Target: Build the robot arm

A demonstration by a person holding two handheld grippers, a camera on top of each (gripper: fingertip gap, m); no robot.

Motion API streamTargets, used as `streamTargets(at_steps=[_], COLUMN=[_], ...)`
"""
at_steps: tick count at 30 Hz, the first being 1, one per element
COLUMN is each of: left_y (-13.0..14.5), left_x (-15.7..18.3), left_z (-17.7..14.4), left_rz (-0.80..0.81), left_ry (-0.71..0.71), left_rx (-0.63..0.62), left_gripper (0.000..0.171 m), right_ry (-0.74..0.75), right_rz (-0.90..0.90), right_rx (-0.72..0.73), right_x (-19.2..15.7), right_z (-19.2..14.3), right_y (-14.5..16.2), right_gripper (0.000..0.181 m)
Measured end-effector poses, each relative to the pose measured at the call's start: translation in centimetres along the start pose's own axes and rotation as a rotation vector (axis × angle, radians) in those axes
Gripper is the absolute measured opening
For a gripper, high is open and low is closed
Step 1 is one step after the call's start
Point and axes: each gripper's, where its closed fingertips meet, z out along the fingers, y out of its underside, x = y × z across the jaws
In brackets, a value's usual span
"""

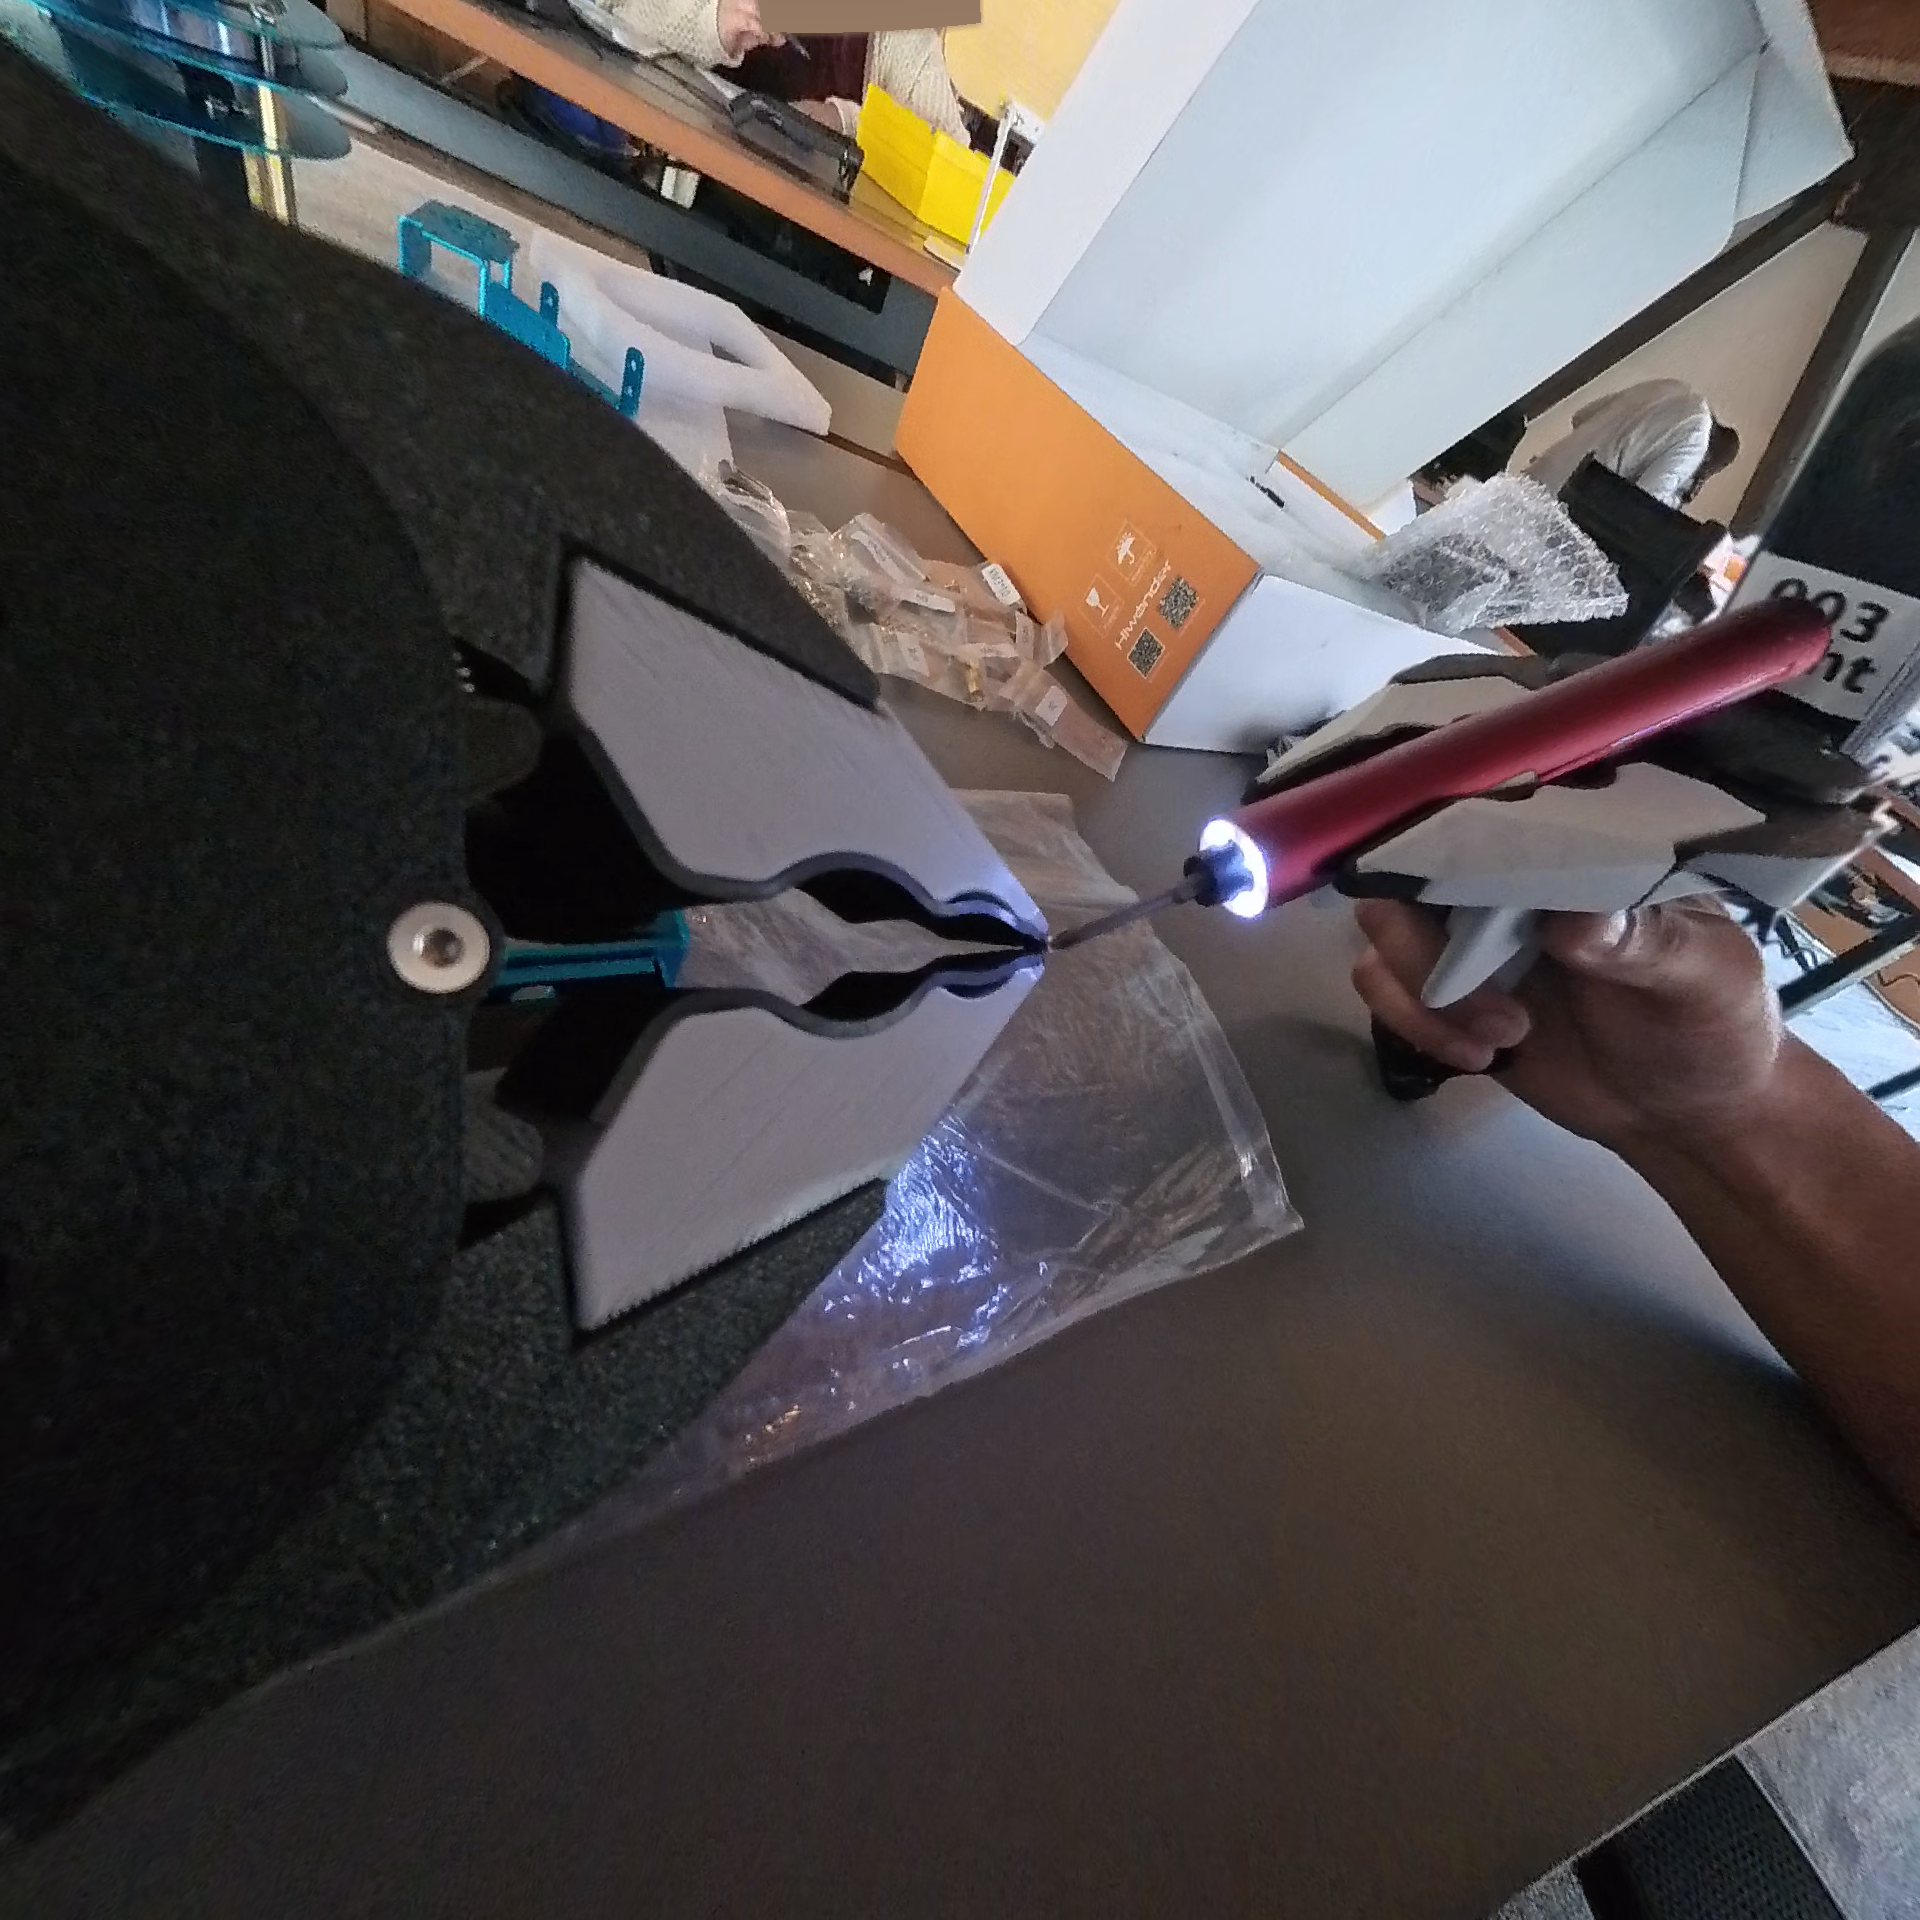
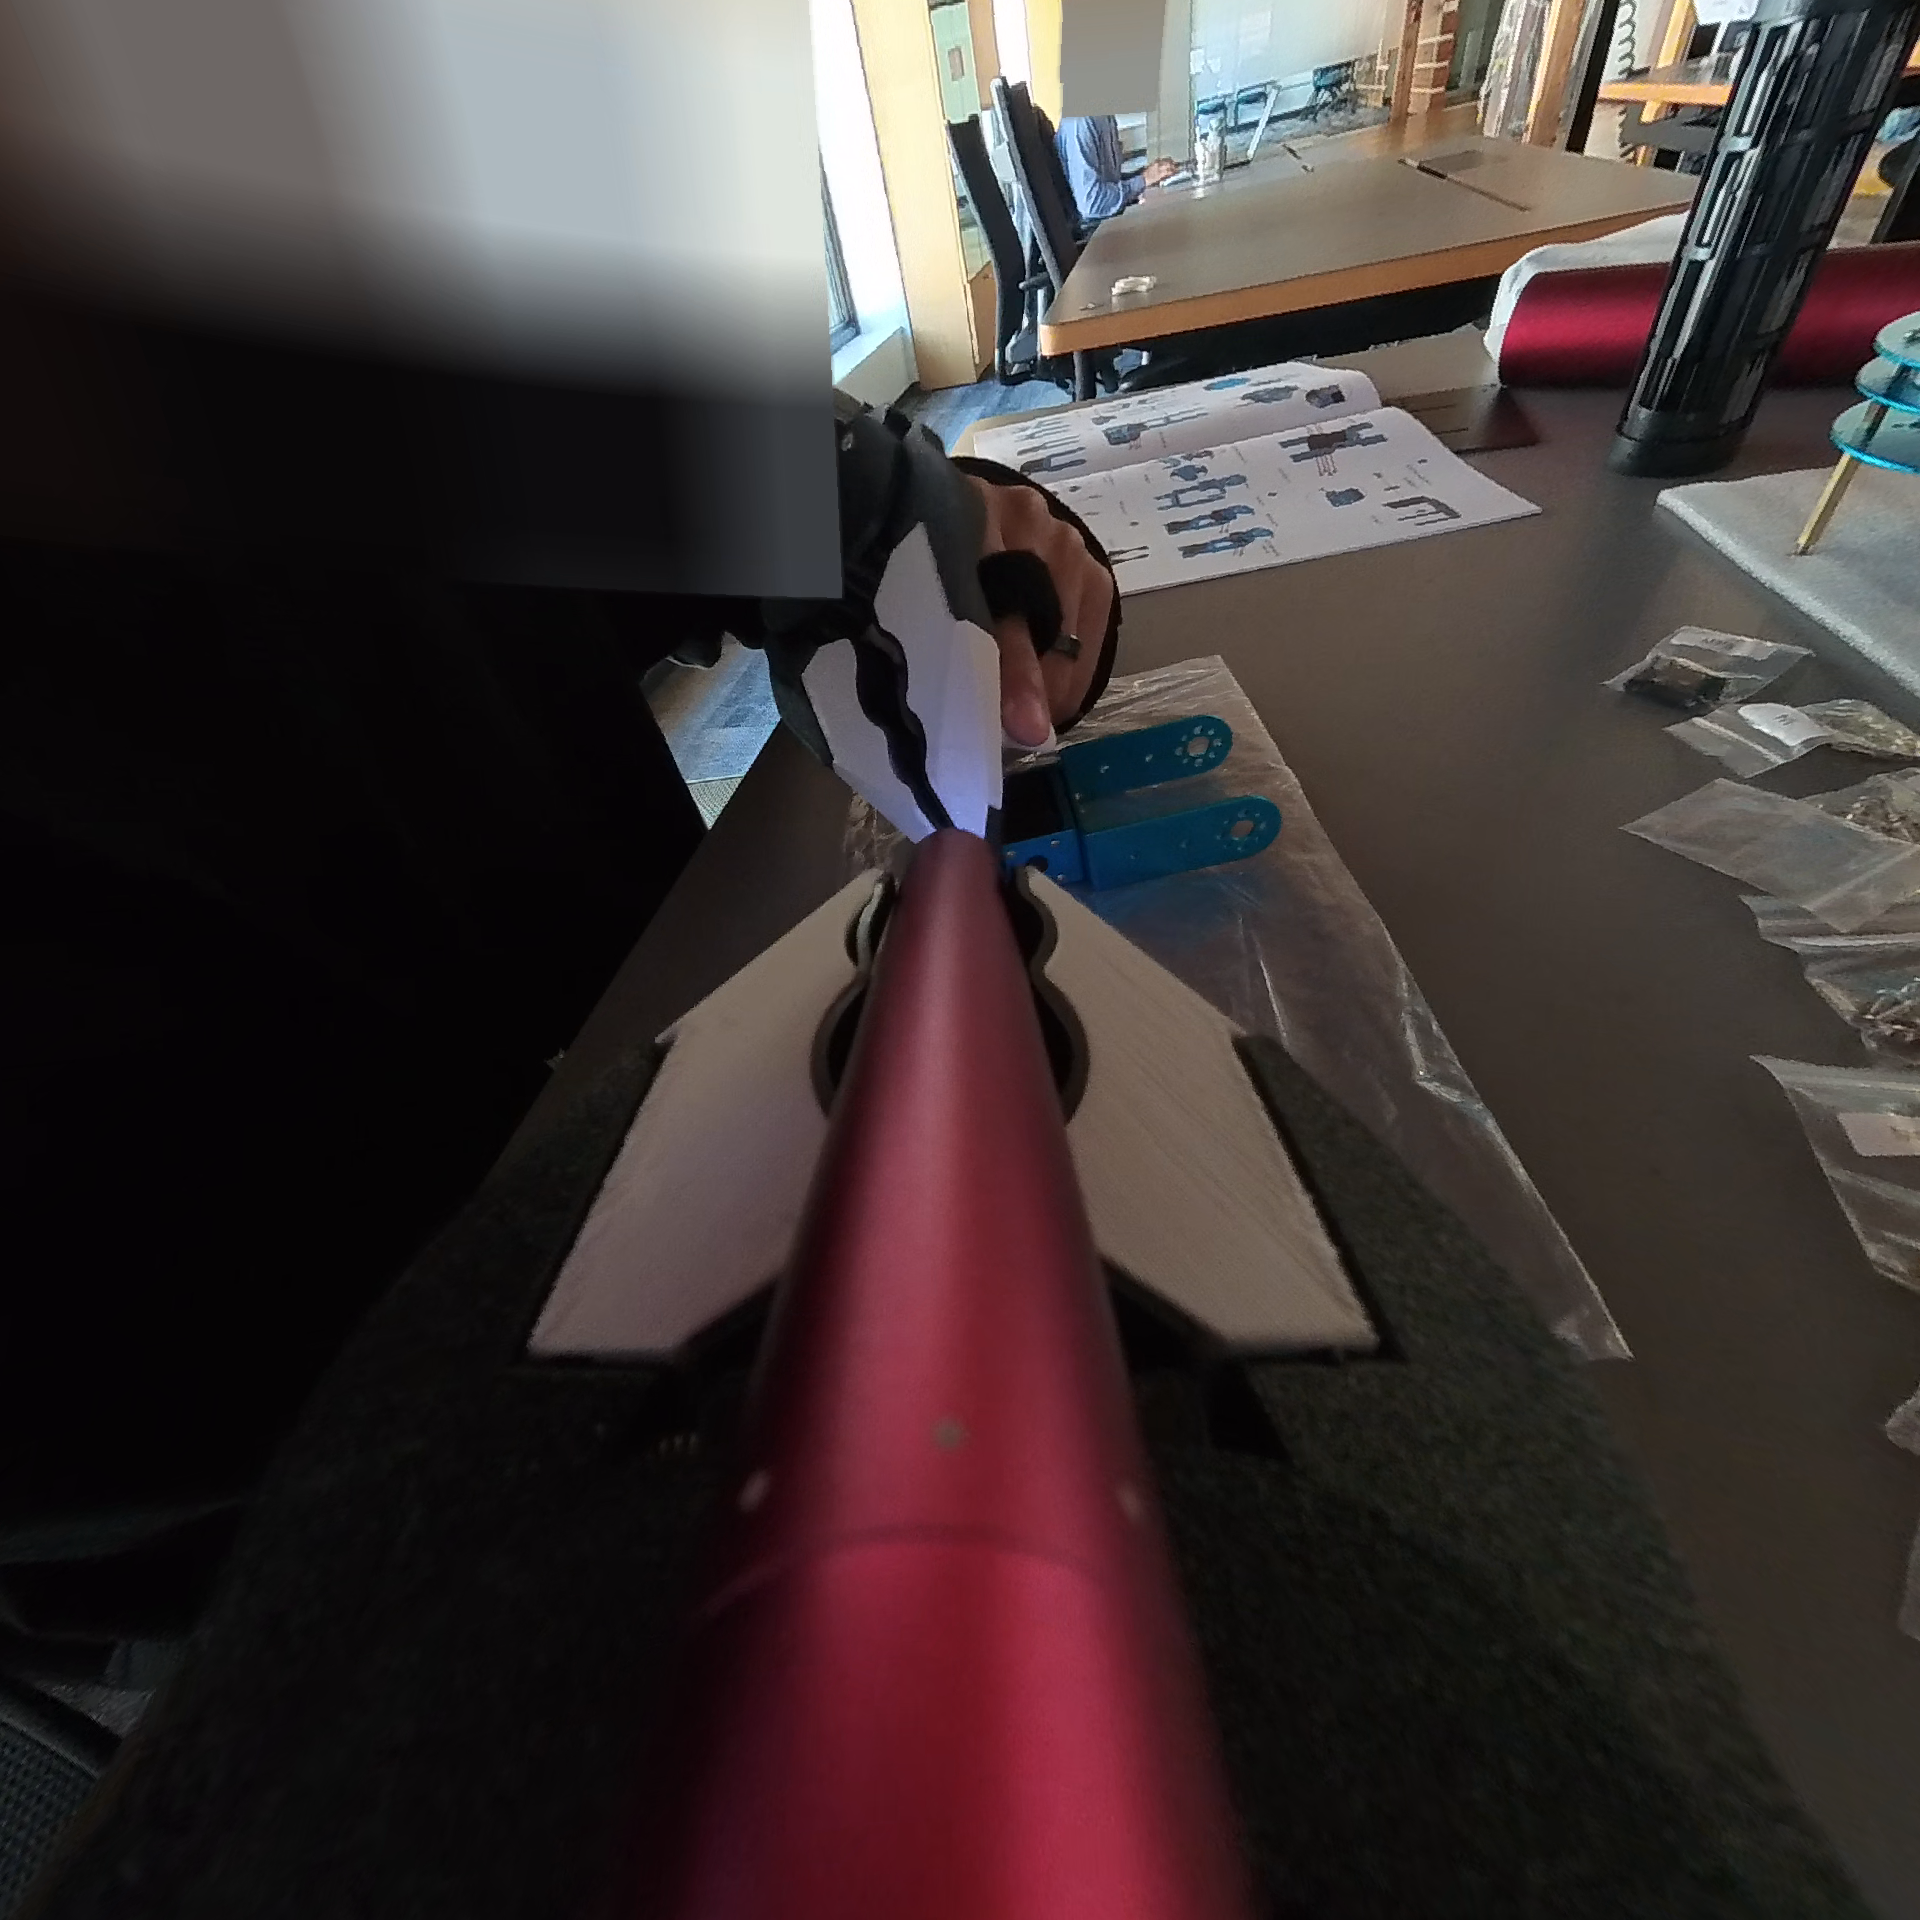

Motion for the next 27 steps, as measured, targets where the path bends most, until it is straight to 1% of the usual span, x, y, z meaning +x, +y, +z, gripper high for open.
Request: streamTargets(at_steps=[6,9,12,15,23,27], left_y=[0.3,0.9,1.8,2.1,2.4,2.2], left_x=[0.1,0.4,0.8,0.9,0.9,0.8], left_z=[0.1,0.3,0.6,0.6,0.5,0.4], left_rz=[-0.015,-0.045,-0.089,-0.149,-0.139,-0.146], left_ry=[0.011,0.044,0.086,0.118,0.118,0.119], left_rx=[-0.014,-0.043,-0.1,-0.126,-0.156,-0.146], left_gripper=[0.0,0.0,0.0,0.0,0.0,0.001], right_ry=[0.023,0.065,0.127,0.16,0.171,0.158], right_rz=[-0.029,-0.12,-0.248,-0.319,-0.336,-0.289], right_rx=[-0.017,-0.067,-0.137,-0.161,-0.17,-0.14], right_x=[0.1,0.0,0.0,0.0,0.0,0.1], right_z=[0.1,0.2,0.7,0.9,1.1,0.9], right_y=[0.2,0.5,1.2,1.4,1.5,1.2], right_gripper=[0.021,0.022,0.022,0.022,0.022,0.022])
